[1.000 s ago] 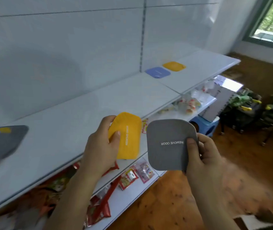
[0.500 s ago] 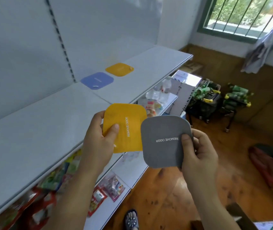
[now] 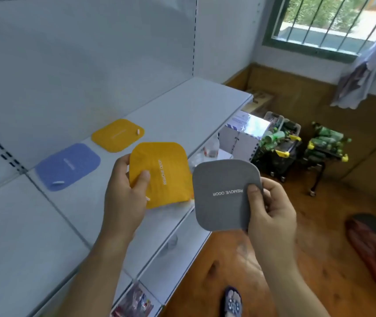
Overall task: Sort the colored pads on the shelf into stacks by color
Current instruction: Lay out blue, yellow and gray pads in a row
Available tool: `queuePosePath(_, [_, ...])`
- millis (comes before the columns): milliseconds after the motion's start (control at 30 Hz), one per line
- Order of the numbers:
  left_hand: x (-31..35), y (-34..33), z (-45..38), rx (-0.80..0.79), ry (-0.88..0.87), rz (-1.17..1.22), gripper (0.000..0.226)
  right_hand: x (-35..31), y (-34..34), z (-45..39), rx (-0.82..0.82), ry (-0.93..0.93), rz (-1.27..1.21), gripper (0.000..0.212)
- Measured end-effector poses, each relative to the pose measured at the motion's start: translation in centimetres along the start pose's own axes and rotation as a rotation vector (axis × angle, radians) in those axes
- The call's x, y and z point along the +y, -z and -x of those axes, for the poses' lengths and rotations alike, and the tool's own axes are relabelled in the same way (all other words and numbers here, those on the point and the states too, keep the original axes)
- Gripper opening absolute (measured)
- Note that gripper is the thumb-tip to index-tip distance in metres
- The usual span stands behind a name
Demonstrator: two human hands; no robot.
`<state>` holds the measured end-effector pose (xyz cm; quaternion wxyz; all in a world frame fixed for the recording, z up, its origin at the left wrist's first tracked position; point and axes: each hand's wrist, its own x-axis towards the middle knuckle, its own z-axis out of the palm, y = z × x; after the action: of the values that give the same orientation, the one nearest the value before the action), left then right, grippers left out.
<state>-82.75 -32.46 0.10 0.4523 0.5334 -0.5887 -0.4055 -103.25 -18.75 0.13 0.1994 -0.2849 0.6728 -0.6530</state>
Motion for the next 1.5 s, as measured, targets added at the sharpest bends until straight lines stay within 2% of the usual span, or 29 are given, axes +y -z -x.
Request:
queuePosePath(267, [0.4,-5.2,-6.9,0.303,0.076,-0.034,0.036,1.1,-3.8,-15.1,-0.289,0.015,-0.007,0.022])
queuePosePath(567, [-1.0,-3.9,-10.7,0.603,0.226,-0.08,0.032,1.8,-12.1,-23.5,-0.551,0.055,0.046,0.008])
queuePosePath(867, [-2.1,-2.3,-18.2,0.627,0.335,-0.121,0.035,1.9,-17.5,-28.1,-0.63,0.044,0.087,0.01])
queuePosePath(1000, [-1.9,-3.1,-19.8,0.558,0.389,-0.402,0.042,2.3,-19.5,-30.3,-0.668,0.01,0.093,0.011])
queuePosePath(1167, [-2.2,-3.9,-19.8,0.555,0.439,-0.767,0.047,3.0,-22.3,-32.7,-0.763,-0.005,0.113,0.011])
queuePosePath(1267, [-2.2,-4.5,-20.0,0.575,0.473,-0.869,0.052,2.9,-23.4,-33.8,-0.837,-0.011,0.111,0.011])
queuePosePath(1400, [-2.4,-5.0,-19.8,0.626,0.474,-0.996,0.069,2.4,-24.9,-34.5,-0.894,0.0,0.113,0.013])
queuePosePath(1500, [-2.8,-5.9,-18.8,0.636,0.408,-1.072,0.054,2.0,-27.1,-34.2,-0.944,0.03,0.129,0.013])
